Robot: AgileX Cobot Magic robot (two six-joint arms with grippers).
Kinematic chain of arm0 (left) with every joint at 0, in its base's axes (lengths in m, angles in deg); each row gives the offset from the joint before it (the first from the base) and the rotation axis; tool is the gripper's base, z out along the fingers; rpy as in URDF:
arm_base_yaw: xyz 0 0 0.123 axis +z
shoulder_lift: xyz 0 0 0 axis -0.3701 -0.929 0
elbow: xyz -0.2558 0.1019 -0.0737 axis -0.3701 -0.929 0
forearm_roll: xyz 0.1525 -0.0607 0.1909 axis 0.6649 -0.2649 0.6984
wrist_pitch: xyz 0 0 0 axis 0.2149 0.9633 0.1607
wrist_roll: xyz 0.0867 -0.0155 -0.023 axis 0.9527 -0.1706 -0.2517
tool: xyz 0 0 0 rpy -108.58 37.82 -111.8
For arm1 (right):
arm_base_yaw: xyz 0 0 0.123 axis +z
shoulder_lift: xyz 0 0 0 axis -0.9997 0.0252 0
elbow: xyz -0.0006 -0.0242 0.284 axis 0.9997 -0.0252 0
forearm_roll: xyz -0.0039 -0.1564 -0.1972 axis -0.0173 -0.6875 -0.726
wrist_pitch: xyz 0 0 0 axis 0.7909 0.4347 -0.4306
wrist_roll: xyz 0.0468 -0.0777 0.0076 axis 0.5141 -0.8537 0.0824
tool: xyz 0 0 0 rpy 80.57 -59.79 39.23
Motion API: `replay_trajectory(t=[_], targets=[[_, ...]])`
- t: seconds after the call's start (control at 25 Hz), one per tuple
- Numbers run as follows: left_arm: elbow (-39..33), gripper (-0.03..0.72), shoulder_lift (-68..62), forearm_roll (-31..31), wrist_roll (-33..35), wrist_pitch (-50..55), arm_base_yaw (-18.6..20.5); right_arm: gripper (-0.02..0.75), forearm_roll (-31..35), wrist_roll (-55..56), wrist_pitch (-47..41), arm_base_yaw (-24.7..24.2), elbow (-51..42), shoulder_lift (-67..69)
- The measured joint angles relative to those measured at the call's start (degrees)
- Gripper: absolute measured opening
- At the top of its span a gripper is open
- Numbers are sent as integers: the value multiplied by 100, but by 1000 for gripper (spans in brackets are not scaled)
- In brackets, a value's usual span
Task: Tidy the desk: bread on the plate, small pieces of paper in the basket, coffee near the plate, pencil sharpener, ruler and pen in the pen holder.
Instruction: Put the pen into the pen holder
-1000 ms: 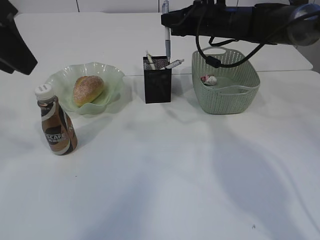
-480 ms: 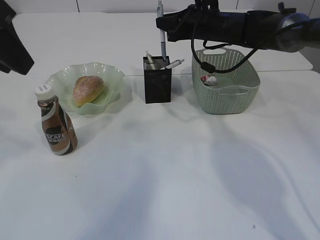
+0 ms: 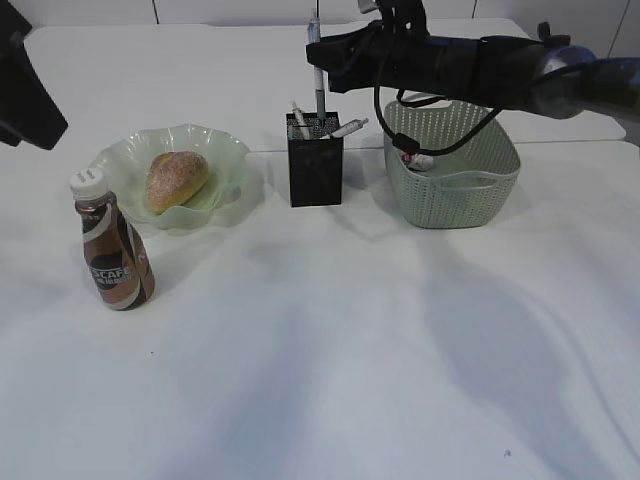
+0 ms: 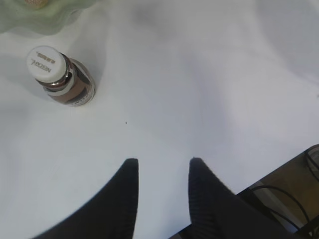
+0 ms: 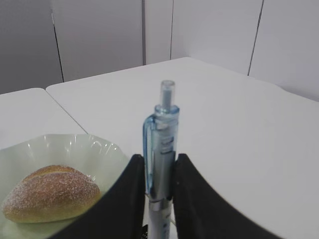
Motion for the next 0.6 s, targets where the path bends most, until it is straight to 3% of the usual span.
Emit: replay_trajectory(t=[0.24,0.6], targets=[[0,237,0,24,0,0,0,156,0,10,0,3,36,77],[0,237,0,24,0,0,0,301,0,21,0,3,36,77]])
